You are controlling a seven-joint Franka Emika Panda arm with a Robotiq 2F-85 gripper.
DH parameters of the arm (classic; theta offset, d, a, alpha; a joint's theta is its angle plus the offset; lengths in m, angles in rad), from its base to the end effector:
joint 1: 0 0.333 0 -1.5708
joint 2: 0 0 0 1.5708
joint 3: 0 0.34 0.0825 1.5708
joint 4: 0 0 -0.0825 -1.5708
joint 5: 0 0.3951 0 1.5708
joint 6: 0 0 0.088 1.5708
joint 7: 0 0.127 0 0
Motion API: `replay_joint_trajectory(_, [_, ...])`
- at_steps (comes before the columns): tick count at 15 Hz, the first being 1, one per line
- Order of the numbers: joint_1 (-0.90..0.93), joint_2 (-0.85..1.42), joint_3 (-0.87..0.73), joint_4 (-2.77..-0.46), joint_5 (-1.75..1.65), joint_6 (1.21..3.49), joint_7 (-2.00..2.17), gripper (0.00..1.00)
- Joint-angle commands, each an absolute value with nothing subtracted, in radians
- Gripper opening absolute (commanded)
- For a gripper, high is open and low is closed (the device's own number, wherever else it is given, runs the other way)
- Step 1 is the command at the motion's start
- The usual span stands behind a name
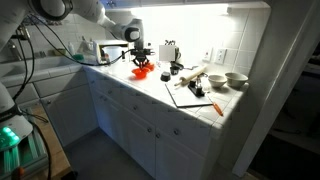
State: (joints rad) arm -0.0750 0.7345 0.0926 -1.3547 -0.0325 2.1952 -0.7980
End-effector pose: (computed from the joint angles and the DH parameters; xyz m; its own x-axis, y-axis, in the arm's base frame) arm 0.7742 -0.0038 0.2906 0.6869 0.7198 0.1000 0.7186 -0.6933 0.0542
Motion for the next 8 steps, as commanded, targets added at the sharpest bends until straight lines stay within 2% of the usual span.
replay_joint_trajectory(1, [-0.092, 0.731, 0.112, -1.326, -0.002, 2.159, -0.788, 0.02])
replay_joint_trajectory(8, [-0.1, 0.659, 0.14, -1.367, 0.01, 2.152, -0.827, 0.02])
